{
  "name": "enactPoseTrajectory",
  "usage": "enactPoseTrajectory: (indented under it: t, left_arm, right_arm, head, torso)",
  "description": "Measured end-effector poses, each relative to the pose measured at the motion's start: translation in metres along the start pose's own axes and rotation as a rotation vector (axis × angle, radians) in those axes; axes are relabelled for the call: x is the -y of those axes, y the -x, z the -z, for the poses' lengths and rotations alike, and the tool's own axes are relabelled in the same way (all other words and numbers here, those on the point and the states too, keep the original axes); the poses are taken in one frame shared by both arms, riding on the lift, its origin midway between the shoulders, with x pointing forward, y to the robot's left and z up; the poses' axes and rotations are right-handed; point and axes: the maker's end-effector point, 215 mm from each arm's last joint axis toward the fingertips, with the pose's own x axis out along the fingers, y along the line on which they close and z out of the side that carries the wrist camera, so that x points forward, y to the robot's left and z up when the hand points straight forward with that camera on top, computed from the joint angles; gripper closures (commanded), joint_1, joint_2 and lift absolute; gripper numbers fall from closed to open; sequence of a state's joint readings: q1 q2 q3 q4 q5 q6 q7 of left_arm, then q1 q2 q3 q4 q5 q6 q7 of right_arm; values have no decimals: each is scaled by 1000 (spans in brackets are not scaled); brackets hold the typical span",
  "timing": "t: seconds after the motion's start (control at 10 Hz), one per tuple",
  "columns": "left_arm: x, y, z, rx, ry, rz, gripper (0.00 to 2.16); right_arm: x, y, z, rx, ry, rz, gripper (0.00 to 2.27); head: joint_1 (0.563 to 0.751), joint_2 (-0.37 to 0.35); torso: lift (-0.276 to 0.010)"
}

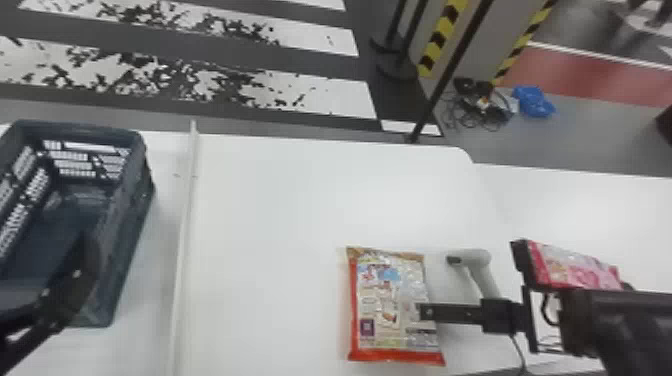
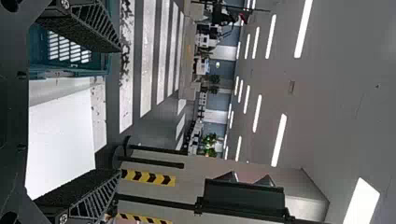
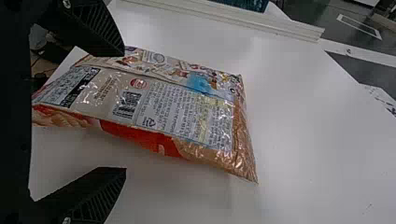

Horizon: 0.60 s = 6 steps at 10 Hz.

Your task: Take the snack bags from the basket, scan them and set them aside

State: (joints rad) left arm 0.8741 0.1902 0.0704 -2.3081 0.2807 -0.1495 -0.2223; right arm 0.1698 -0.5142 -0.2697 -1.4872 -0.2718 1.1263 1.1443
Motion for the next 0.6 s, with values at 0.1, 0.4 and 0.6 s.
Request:
enactPoseTrajectory:
  t: [0.1,0.4,0.6]
  left_arm:
    - [0,0,0,0,0,0,70]
    - [3,1,-1,4,3,2,70]
    - [4,1,-2,9,3,2,70]
  right_arm:
    - [-3,-6,3,-11,3,-8,255]
    - [-8,-18,8,-38,17,-16,2253]
    - [-15,-10,-4,-11,41,-40,2253]
  head:
    - [695,-234]
    - [695,-212]
    - [695,-212]
  torso:
    - [-75]
    - [-75]
    - [-75]
